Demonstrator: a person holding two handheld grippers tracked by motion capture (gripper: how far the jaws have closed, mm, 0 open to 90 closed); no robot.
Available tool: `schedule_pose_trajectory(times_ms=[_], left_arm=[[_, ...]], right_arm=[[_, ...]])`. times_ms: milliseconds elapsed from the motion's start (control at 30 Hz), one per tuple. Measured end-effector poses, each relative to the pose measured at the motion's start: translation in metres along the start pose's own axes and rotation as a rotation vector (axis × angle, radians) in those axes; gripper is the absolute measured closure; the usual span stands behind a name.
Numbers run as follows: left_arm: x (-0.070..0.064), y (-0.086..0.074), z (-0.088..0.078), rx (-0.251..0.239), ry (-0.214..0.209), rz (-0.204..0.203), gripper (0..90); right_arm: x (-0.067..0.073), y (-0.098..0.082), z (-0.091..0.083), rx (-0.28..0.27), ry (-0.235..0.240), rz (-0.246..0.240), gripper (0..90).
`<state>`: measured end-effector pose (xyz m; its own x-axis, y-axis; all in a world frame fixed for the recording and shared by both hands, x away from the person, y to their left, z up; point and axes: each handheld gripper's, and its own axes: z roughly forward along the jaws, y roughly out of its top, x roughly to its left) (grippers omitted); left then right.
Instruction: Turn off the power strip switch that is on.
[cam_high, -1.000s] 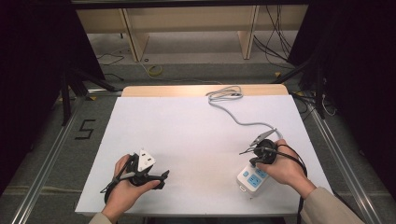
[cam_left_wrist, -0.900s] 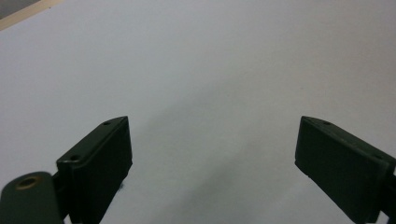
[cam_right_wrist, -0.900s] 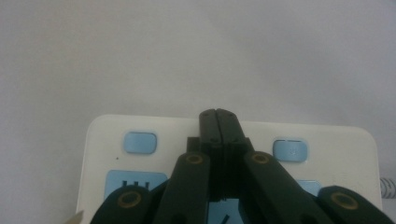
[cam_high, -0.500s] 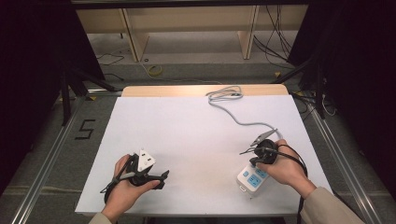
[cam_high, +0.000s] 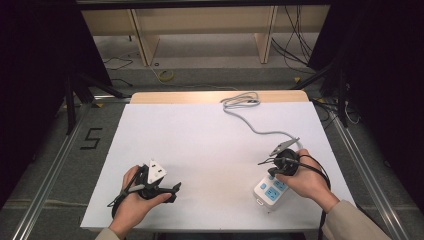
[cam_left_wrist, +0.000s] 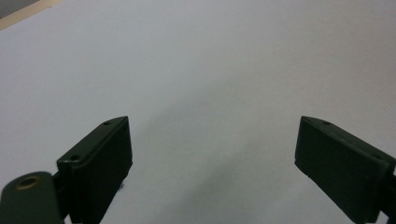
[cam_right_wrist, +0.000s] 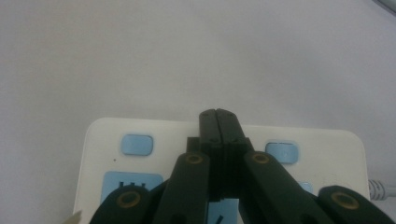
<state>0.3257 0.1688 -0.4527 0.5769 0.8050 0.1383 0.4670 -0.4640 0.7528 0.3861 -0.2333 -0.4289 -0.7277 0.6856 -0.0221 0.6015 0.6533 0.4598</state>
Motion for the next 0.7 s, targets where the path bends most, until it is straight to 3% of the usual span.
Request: schedule_pose_trajectory(times_ms=[700], left_arm=[[0.000,0.000,0.000,0.000,0.002,-0.003,10.9]], right_arm=[[-0.008,-0.009,-0.013,-0.106,0.003,0.018,86.6]])
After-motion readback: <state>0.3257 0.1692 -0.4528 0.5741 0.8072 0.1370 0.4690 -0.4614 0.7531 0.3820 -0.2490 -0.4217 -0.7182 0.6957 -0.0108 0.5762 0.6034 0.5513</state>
